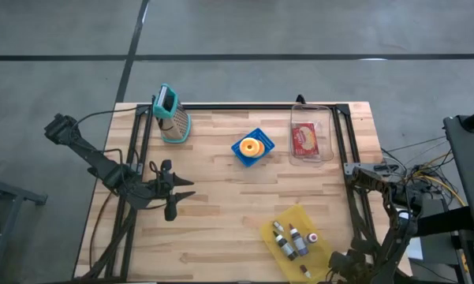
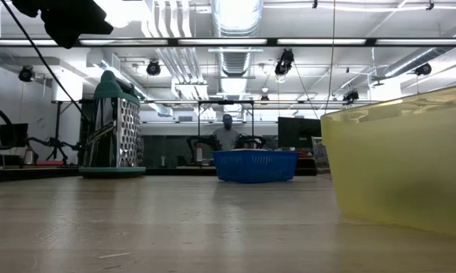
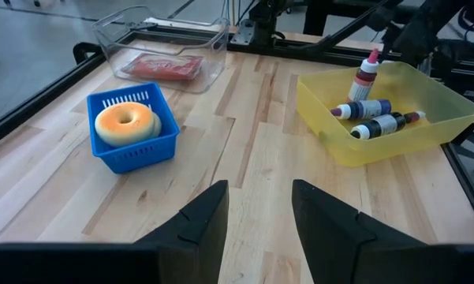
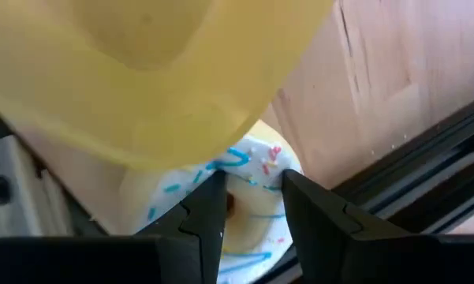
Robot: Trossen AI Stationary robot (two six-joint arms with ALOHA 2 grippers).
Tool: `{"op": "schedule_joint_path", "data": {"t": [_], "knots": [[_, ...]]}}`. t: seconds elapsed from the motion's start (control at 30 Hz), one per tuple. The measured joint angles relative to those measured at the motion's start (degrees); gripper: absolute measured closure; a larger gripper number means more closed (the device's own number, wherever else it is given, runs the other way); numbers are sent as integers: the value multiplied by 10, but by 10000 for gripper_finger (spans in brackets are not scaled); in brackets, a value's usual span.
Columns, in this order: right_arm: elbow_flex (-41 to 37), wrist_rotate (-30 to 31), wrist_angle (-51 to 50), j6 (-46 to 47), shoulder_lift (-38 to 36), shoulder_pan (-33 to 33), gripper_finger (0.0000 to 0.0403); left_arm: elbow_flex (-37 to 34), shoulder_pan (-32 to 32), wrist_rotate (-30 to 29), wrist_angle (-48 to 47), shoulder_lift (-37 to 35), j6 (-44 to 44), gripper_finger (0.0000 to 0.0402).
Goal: Pick & Place Food Item
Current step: Stack the orange donut on top of the top orange donut in the blue bin
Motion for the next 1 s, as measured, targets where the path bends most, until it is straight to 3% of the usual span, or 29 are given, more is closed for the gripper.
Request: {"op": "schedule_joint_path", "data": {"t": [0.43,1.0], "knots": [[-20,2,15,-2,-1,0,285,0,0,0,0,0,0,252],[-21,1,12,0,0,0,370,0,0,0,0,0,0,252]]}}
